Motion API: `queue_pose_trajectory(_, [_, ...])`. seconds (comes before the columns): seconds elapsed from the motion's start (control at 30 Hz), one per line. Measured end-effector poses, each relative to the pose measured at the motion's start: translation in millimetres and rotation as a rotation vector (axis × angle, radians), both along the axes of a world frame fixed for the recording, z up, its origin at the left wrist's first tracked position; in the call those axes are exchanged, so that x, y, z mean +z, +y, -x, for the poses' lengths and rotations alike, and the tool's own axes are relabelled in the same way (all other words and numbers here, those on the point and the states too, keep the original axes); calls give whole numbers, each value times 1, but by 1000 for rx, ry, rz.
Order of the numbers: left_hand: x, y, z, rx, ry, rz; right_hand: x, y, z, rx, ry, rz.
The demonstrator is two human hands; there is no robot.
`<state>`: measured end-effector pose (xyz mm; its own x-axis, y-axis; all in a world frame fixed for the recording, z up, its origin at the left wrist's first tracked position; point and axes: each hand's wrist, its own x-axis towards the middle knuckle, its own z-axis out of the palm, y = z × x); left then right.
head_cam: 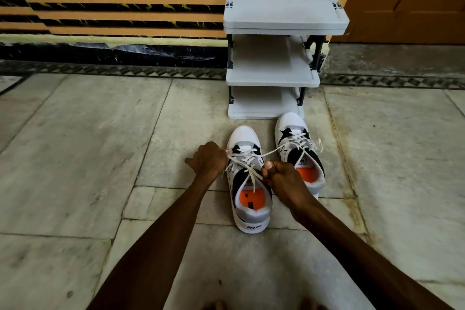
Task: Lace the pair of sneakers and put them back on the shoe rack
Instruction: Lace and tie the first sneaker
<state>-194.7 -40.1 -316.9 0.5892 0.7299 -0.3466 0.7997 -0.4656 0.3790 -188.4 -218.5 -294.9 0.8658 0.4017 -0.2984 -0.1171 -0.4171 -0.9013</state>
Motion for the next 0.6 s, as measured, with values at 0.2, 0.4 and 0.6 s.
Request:
queue_pose_trajectory(0.2, [0, 0, 0, 6, 6, 23, -4, -2, 0, 5, 17, -36])
queue_pose_trajectory(0.4, [-7, 19, 11, -69, -113, 253, -5, -13, -10, 60, 170, -128])
queue_pose_trajectory(0.6, [-5, 19, 28, -172, -240, 307, -7, -8, -8, 31, 216, -57])
